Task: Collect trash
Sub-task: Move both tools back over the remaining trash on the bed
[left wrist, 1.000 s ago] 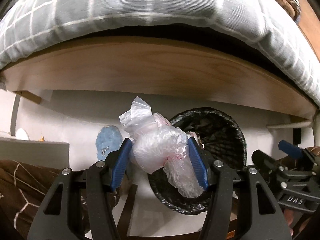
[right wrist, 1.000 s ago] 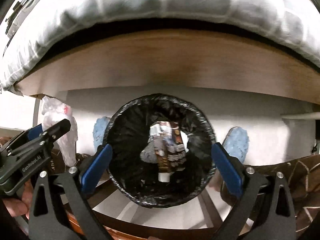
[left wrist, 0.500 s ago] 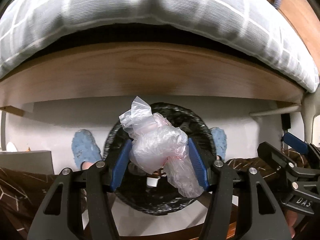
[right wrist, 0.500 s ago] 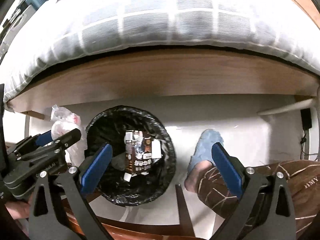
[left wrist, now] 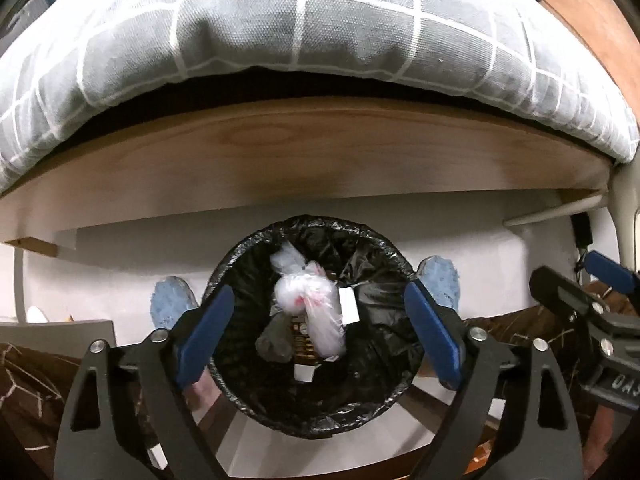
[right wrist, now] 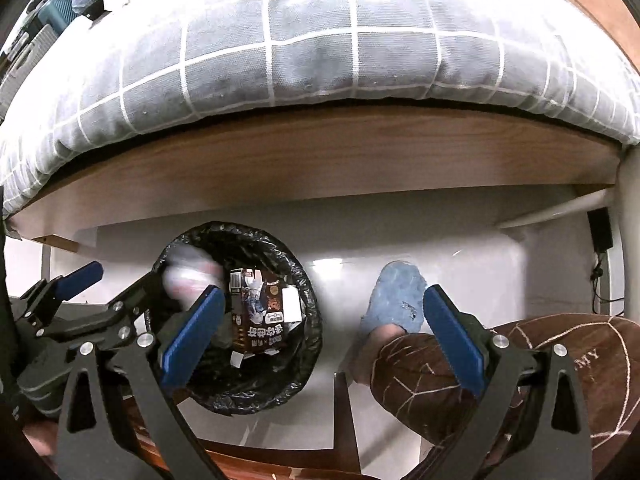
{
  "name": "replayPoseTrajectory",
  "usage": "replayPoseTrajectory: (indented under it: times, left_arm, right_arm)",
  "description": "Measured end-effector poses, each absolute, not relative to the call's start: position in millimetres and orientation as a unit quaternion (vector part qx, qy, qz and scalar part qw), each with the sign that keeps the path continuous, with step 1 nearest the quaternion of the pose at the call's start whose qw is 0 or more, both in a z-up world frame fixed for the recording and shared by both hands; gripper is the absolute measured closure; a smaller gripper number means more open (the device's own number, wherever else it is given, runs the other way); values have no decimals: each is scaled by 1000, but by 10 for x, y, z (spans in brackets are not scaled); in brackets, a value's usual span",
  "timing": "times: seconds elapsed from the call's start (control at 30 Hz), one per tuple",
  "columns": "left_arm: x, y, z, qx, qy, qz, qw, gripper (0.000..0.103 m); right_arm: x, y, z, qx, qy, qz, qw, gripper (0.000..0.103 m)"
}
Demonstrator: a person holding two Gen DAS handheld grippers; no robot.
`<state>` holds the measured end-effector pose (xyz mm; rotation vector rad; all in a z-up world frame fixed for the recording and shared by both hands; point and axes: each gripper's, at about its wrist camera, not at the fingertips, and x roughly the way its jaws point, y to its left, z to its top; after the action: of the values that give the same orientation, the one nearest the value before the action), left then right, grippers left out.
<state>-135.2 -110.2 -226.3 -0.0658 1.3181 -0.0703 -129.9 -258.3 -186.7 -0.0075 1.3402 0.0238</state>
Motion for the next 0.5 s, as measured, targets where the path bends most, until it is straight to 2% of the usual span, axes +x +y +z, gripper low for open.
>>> replayPoseTrajectory:
  times: [0.1, 0.5]
  left_arm:
    - [-1363, -1035, -2166, -28, 604, -30, 796, 8]
    - [-1290, -708, -1548, -38, 561, -30, 826, 6]
  right_arm:
    - [-1284, -2556, -1850, -6, 615, 16, 788, 7]
    - [-1122, -2430, -1434, -23, 575, 27, 818, 7]
